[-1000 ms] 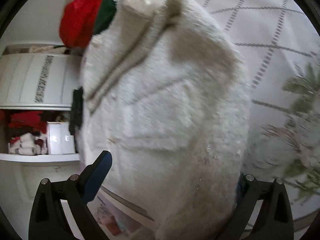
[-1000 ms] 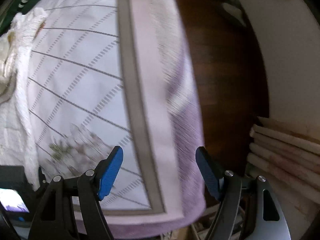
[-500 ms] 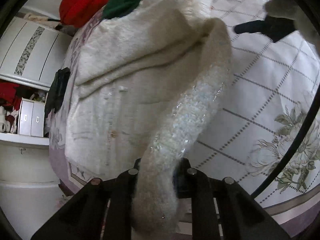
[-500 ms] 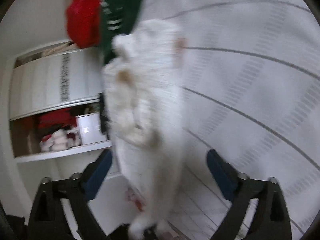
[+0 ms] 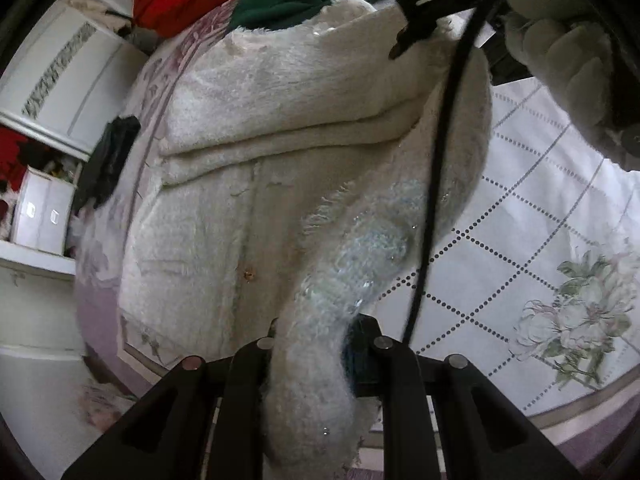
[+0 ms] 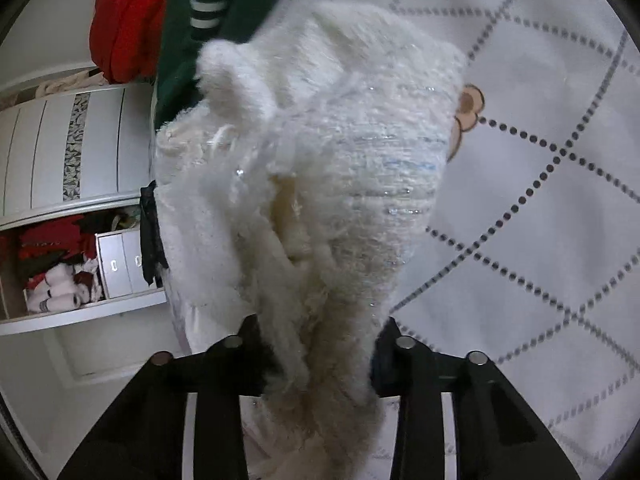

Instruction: Fold large clothes

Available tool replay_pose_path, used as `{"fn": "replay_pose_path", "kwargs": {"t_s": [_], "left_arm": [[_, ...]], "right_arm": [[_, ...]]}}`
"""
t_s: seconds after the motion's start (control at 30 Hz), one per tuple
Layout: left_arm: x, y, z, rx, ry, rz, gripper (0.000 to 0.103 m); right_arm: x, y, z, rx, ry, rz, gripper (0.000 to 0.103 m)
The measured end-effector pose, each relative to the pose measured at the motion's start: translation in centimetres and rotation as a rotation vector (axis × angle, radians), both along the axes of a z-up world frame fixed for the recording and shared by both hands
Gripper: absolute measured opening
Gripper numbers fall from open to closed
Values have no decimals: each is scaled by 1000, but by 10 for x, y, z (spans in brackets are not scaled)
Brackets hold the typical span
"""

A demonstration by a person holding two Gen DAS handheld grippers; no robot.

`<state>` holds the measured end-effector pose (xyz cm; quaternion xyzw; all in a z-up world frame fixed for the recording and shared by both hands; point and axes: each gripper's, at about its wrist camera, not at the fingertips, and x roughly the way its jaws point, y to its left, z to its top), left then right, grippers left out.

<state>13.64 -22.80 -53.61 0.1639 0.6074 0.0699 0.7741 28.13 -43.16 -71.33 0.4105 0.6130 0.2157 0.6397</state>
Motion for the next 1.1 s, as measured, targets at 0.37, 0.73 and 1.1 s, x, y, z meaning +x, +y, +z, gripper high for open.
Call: {"fn": "replay_pose_path", "kwargs": {"t_s": [0.37, 0.73, 1.1], "left_arm": [[1, 157, 102, -272, -124, 176, 12], [27, 368, 19, -531, -42, 580, 19], [-21, 451, 26, -761, -138, 768, 79]], "right_arm": [[20, 117, 193, -144, -102, 78, 32], [89, 372, 178, -340, -27, 298, 43], [3, 334, 200, -317, -78, 407, 94]]}}
